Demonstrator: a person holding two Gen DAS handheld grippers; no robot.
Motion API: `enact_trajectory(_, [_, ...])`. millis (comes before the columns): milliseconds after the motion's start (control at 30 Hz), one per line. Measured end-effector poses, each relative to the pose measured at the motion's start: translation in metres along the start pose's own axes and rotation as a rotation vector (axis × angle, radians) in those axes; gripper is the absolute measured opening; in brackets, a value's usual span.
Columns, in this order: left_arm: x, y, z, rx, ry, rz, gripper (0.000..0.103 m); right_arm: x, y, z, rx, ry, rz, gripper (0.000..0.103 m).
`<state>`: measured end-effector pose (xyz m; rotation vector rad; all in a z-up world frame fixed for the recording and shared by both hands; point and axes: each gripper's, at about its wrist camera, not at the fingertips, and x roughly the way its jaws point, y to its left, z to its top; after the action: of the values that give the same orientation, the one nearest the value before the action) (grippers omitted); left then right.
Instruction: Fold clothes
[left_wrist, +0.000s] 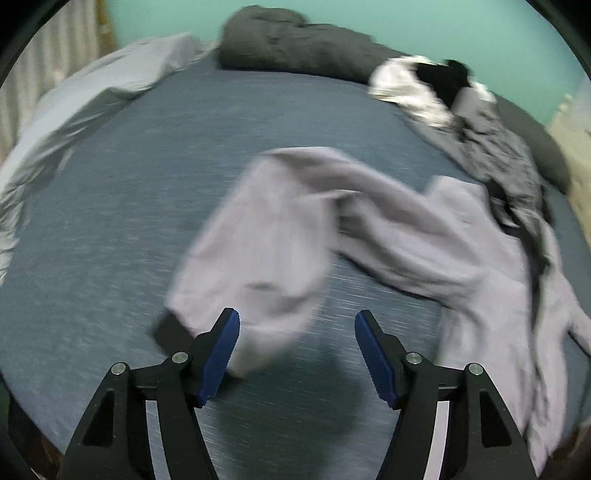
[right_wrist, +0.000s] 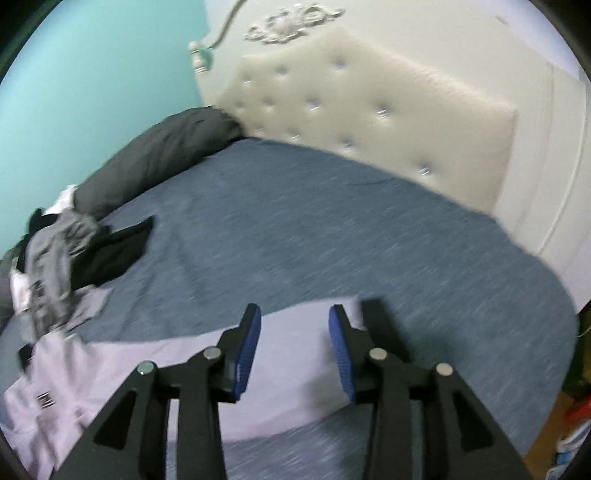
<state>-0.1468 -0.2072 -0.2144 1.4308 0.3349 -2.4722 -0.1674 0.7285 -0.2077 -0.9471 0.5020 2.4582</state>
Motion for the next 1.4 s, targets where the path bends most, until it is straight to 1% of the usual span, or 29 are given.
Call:
enact_trajectory(67, [0.011,0.021,0.002,-0.027,0.009,0.014,0.07,-0.003,0.018,-0.012,-0.011,0.028,0.042,0.04])
enact_trajectory(167, [0.027,0.045,0.003,-0.037,0.033,0.032,0.07,-0.008,0.045,-0.033,-0.052,0.059,0.097,0.041])
enact_trajectory(300, [0.046,0.075,0.002,-0.07,0.036,0.057,0.07,-0.019,0.082,-0.061,-0.14,0.095,0.136,0.041])
enact_trajectory(367, [0.057,0.087,0.001,-0.083,0.05,0.044,0.07,-0.023,0.094,-0.072,-0.162,0.107,0.15,0.041])
enact_trajectory(433, [0.071,0.094,0.0,-0.069,0.083,0.035,0.07,-0.025,0.104,-0.081,-0.177,0.122,0.159,0.041])
enact_trajectory(533, [0.085,0.095,0.0,-0.013,0.092,0.021,0.069,-0.027,0.117,-0.091,-0.207,0.138,0.156,0.041])
enact_trajectory(600, [0.092,0.095,-0.001,0.006,0.097,-0.001,0.057,-0.031,0.123,-0.095,-0.222,0.14,0.152,0.042])
enact_trajectory(633, [0.095,0.095,-0.002,0.014,0.101,-0.009,0.049,-0.033,0.126,-0.096,-0.23,0.141,0.15,0.042])
enact_trajectory(700, [0.096,0.093,-0.004,0.037,0.089,-0.015,0.039,-0.035,0.131,-0.097,-0.238,0.137,0.146,0.042])
enact_trajectory(767, [0.09,0.092,-0.006,0.059,0.073,-0.005,0.019,-0.037,0.134,-0.096,-0.241,0.134,0.146,0.042])
enact_trajectory(867, [0.073,0.095,-0.006,0.08,0.053,-0.004,0.015,-0.037,0.141,-0.096,-0.25,0.135,0.152,0.042])
enact_trajectory(967, [0.045,0.105,-0.002,0.1,0.028,0.021,0.014,-0.038,0.149,-0.096,-0.255,0.136,0.169,0.042])
enact_trajectory(1133, [-0.014,0.143,0.014,0.086,-0.007,0.089,0.013,-0.044,0.158,-0.097,-0.26,0.13,0.207,0.042])
enact_trajectory(1233, [-0.046,0.165,0.022,0.08,-0.007,0.136,0.013,-0.048,0.159,-0.097,-0.252,0.128,0.226,0.042])
enact_trajectory(1300, [-0.057,0.184,0.022,0.054,0.02,0.171,0.013,-0.051,0.159,-0.097,-0.242,0.128,0.238,0.042])
enact_trajectory(1333, [-0.057,0.193,0.022,0.031,0.052,0.186,0.014,-0.053,0.158,-0.097,-0.24,0.128,0.241,0.042])
enact_trajectory(1367, [-0.055,0.201,0.02,0.011,0.094,0.201,0.017,-0.054,0.158,-0.098,-0.239,0.128,0.243,0.042])
enact_trajectory(1400, [-0.051,0.207,0.017,-0.006,0.134,0.221,0.019,-0.056,0.158,-0.098,-0.237,0.129,0.246,0.042])
